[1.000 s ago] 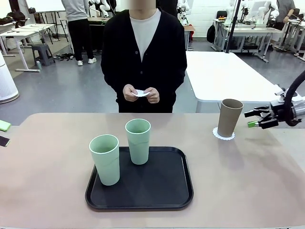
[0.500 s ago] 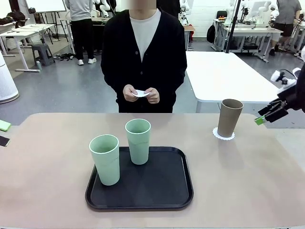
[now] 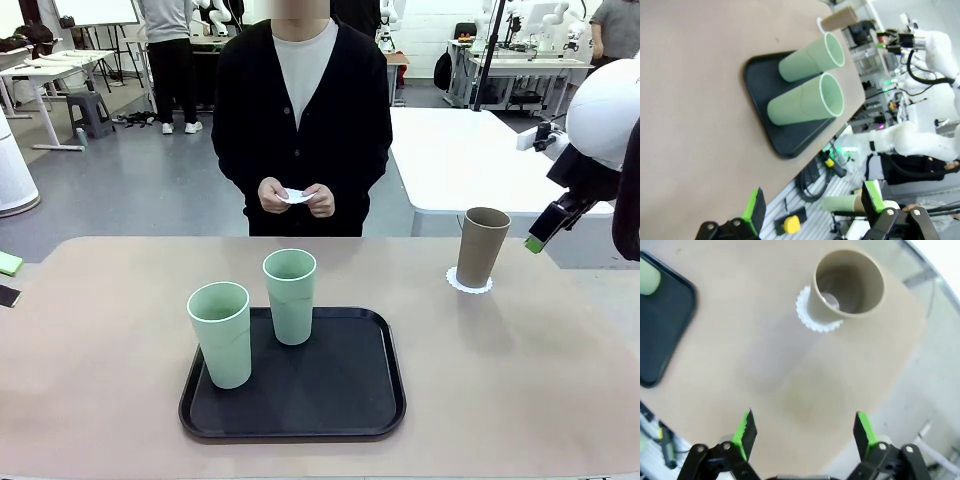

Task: Place coasters on the table and set cups on them.
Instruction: Pick up one Reusable plastic cup and place it on a coaster set by the human, then take one Reusable plastic cup from the Flat Tray and place it on a coaster set by the human.

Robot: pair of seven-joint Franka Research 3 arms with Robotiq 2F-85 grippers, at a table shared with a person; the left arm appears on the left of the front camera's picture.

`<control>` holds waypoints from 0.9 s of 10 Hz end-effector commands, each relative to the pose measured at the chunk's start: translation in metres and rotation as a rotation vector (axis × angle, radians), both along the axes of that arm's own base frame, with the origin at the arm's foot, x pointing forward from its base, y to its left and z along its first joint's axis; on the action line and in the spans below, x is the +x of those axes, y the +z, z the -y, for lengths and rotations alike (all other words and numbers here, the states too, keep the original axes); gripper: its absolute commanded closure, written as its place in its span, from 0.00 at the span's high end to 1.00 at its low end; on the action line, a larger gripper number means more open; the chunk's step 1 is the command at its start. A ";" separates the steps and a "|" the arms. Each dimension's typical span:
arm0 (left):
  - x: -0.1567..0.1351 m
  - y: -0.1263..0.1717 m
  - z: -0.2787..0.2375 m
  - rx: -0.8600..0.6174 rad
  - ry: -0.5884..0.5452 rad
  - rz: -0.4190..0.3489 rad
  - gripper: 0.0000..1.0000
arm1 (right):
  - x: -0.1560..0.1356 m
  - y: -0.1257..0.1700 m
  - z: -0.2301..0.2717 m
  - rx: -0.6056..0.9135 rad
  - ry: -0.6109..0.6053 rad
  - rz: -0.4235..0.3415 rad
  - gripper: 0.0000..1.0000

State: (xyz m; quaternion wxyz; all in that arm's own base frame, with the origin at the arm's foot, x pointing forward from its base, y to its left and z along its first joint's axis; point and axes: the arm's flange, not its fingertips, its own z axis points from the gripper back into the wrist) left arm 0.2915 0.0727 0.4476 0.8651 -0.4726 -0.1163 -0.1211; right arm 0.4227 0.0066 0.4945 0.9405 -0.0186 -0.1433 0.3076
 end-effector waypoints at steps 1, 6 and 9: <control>0.001 0.001 0.001 -0.014 -0.001 0.009 1.00 | 0.000 0.024 -0.015 -0.062 -0.053 -0.098 1.00; 0.001 0.001 0.001 -0.014 -0.001 0.009 1.00 | -0.007 0.023 -0.011 -0.078 -0.066 -0.069 1.00; 0.001 0.001 0.001 -0.014 -0.001 0.009 1.00 | -0.007 0.023 -0.011 -0.078 -0.066 -0.069 1.00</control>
